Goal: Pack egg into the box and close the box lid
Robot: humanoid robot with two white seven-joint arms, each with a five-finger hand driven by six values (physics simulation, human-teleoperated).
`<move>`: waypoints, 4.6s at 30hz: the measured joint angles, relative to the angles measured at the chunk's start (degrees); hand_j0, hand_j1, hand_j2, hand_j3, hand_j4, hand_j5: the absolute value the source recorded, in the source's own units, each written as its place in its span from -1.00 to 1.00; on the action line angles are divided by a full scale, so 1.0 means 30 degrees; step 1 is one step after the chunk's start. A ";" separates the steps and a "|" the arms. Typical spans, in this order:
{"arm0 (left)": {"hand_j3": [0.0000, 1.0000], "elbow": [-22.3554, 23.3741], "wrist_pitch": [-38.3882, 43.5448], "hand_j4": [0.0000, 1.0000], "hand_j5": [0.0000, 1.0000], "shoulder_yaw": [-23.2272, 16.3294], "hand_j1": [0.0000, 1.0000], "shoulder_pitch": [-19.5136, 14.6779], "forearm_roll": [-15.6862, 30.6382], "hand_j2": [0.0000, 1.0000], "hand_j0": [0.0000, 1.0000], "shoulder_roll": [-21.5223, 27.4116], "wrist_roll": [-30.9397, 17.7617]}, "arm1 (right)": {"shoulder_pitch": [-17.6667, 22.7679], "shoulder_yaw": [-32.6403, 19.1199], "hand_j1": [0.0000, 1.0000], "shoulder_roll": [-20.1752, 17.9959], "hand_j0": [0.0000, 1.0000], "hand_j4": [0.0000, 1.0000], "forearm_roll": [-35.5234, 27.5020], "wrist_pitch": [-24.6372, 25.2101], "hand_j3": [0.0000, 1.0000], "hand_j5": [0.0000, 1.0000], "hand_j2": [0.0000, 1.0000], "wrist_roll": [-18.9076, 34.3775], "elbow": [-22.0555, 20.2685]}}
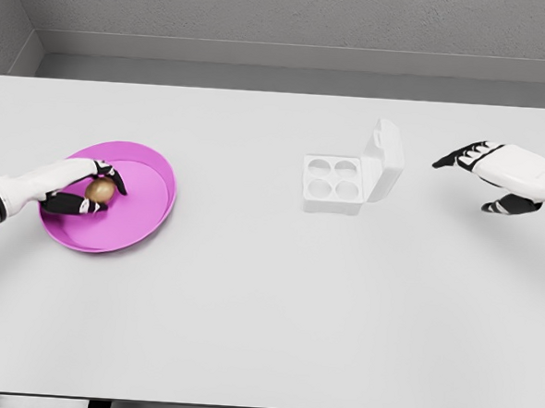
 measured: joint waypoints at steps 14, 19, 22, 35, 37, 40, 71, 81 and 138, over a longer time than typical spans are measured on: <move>-0.25 -0.0102 -0.0082 -0.25 -0.25 0.0684 -0.25 -0.0322 0.0297 -0.25 -0.25 -0.0691 0.0004 | -0.0030 0.0024 0.80 0.0101 0.80 0.80 0.0023 0.0000 0.80 0.80 0.80 0.0008 0.0121; -0.28 -0.0225 -0.0078 -0.28 -0.28 0.1019 -0.28 -0.0322 0.0308 -0.28 -0.28 -0.1468 -0.0011 | -0.0030 0.0026 0.80 0.0117 0.80 0.80 0.0026 0.0000 0.80 0.80 0.80 0.0006 0.0156; -0.28 -0.0577 -0.0074 -0.28 -0.28 0.1139 -0.28 -0.0322 0.0532 -0.28 -0.28 -0.1776 -0.0015 | -0.0030 0.0027 0.74 0.0119 0.74 0.74 0.0028 0.0000 0.74 0.74 0.74 0.0013 0.0185; -0.33 -0.1474 -0.0056 -0.33 -0.33 0.1513 -0.33 -0.1348 0.0666 -0.33 -0.33 -0.4563 -0.0018 | -0.1787 0.0546 0.37 0.1536 0.37 0.37 0.0071 0.0004 0.37 0.37 0.37 0.0217 0.3137; -0.33 -0.1446 -0.0034 -0.33 -0.33 0.1506 -0.33 -0.1552 0.0577 -0.33 -0.33 -0.5139 -0.0023 | -0.2051 0.0701 0.31 0.1828 0.31 0.31 0.0078 0.0002 0.31 0.31 0.31 0.0248 0.3640; -0.33 -0.1361 -0.0020 -0.33 -0.33 0.1479 -0.33 -0.1611 0.0479 -0.33 -0.33 -0.6119 -0.0022 | -0.2373 0.1007 0.22 0.2058 0.22 0.22 0.0080 0.0001 0.22 0.22 0.22 0.0262 0.4075; -0.39 0.2621 -0.0024 -0.39 -0.39 -0.0769 -0.39 -0.4102 -0.0868 -0.39 -0.39 -1.3495 -0.0026 | -0.3135 0.1529 0.23 0.3251 0.23 0.23 0.0238 -0.0004 0.23 0.23 0.23 0.0729 0.5084; -0.39 0.5159 -0.0021 -0.39 -0.39 -0.1282 -0.39 -0.5068 -0.1271 -0.39 -0.39 -1.4777 -0.0017 | -0.3135 0.1529 0.23 0.3277 0.23 0.23 0.0236 -0.0004 0.23 0.23 0.23 0.0708 0.5090; 0.98 0.6978 -0.0065 0.98 0.98 -0.0680 0.98 -0.5596 -0.1794 0.98 0.98 -1.5153 -0.0009 | -0.3223 0.1531 0.24 0.3395 0.24 0.24 0.0234 -0.0004 0.24 0.24 0.24 0.0734 0.4852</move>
